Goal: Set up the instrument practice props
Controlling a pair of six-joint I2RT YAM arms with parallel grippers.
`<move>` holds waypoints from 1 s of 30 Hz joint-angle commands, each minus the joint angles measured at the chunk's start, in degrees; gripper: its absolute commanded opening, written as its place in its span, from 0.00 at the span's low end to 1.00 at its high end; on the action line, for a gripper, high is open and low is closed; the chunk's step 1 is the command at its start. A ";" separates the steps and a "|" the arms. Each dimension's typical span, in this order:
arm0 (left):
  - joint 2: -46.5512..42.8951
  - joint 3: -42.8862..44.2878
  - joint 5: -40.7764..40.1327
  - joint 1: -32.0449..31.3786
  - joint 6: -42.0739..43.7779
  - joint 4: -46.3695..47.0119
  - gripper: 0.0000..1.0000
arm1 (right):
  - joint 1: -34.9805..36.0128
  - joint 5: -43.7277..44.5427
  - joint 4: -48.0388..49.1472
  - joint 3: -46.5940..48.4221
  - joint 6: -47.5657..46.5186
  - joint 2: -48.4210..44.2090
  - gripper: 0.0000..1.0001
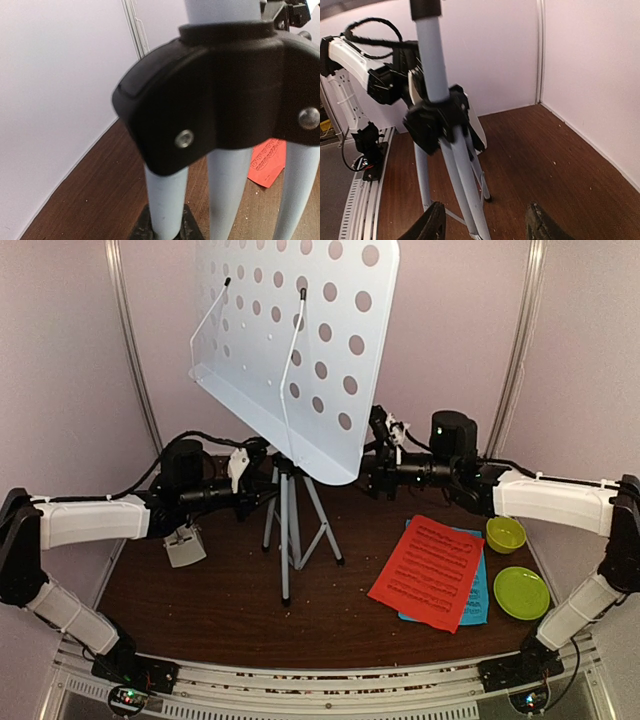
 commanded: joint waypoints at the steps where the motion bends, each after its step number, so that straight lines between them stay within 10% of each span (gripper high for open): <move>1: -1.82 0.32 -2.99 -0.01 -2.17 -0.29 0.00 | 1.08 8.65 9.35 -5.60 -0.77 -1.41 0.54; 11: -0.92 1.56 -5.30 -0.09 -2.88 -2.70 0.11 | 3.71 9.83 11.12 -9.19 -3.83 5.62 0.52; 18: -3.30 -1.37 -9.19 -0.04 -4.29 -2.59 0.40 | 5.50 11.38 11.87 -14.01 -3.42 5.90 0.52; 30: -0.78 -8.00 -13.68 0.00 -7.88 -0.05 0.50 | 5.82 11.30 10.06 -13.40 -4.03 11.82 0.53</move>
